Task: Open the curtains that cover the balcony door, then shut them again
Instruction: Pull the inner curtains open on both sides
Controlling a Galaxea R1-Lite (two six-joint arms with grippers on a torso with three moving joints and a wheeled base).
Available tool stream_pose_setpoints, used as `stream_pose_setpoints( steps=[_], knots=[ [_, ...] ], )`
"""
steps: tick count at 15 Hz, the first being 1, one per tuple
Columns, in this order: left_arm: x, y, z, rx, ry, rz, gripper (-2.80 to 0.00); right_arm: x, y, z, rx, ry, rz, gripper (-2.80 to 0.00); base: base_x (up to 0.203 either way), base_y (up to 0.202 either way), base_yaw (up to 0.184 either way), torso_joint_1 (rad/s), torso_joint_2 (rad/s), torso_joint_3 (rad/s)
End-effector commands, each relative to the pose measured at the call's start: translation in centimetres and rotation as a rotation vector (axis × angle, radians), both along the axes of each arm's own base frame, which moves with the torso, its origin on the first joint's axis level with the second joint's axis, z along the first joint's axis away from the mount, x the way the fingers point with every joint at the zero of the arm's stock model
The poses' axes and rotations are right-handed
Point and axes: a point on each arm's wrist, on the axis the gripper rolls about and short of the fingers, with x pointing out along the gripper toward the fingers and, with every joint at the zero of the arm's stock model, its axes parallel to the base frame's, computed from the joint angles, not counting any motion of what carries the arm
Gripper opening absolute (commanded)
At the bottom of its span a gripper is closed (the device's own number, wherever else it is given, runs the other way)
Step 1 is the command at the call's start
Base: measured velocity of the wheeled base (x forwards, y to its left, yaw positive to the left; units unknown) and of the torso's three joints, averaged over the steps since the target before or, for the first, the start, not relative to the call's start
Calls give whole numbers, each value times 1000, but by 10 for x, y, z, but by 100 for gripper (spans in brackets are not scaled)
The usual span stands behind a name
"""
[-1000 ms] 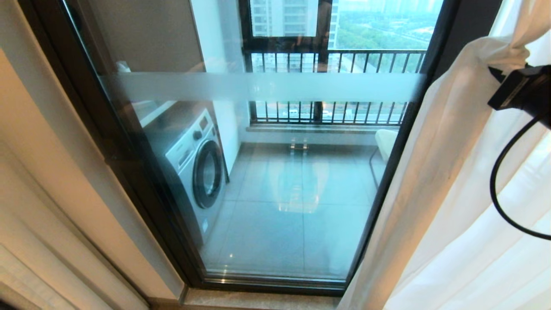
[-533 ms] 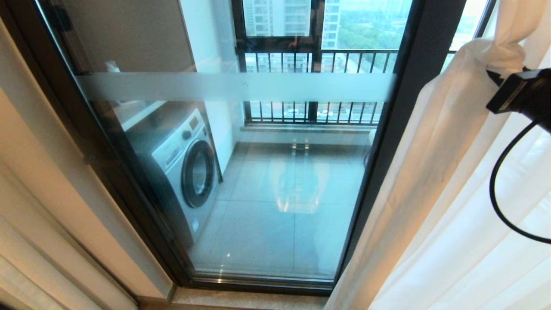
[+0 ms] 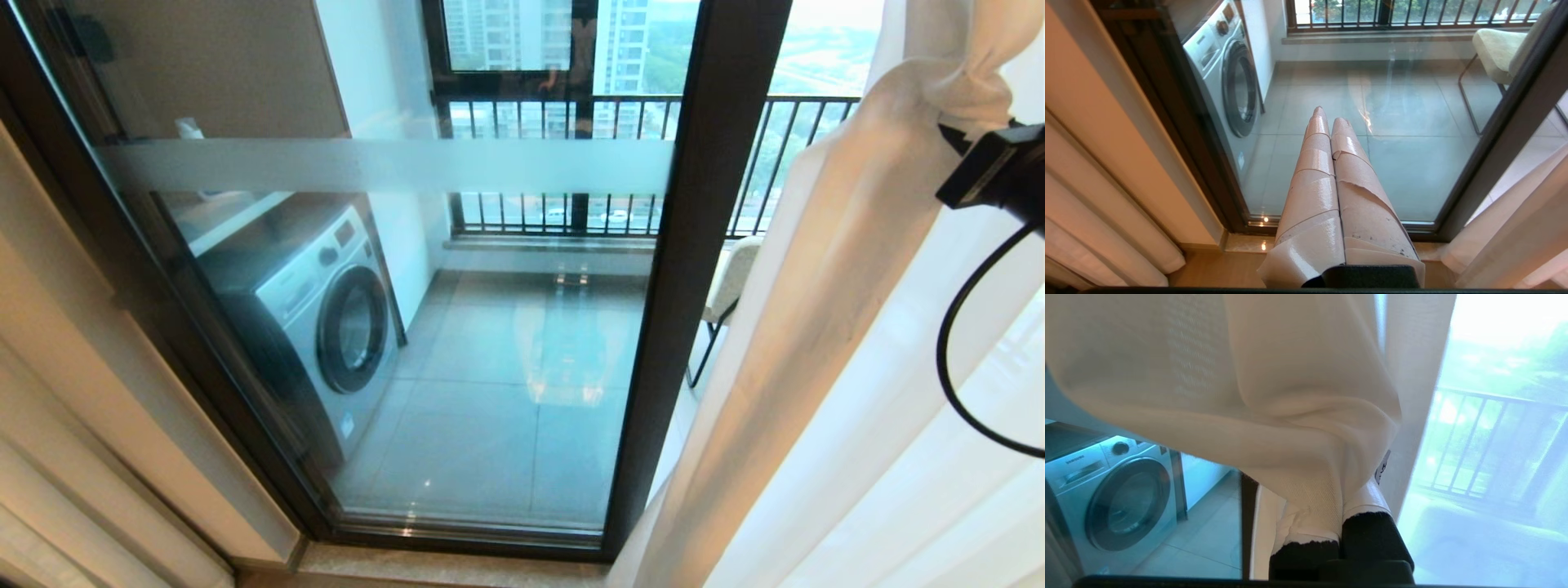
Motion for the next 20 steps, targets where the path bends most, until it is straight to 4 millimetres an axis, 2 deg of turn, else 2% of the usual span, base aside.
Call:
stream_pose_setpoints(
  steps=[1,20],
  knots=[
    [0,0,0,0,2,1,-280,-1,-1,-1,-1,-2,-4,-280,0,-195,2,-2,3,2],
    [0,0,0,0,1,0,-280,-2,-11,-1,10,0,-41,-280,0,-187,1,1,2,3]
  ],
)
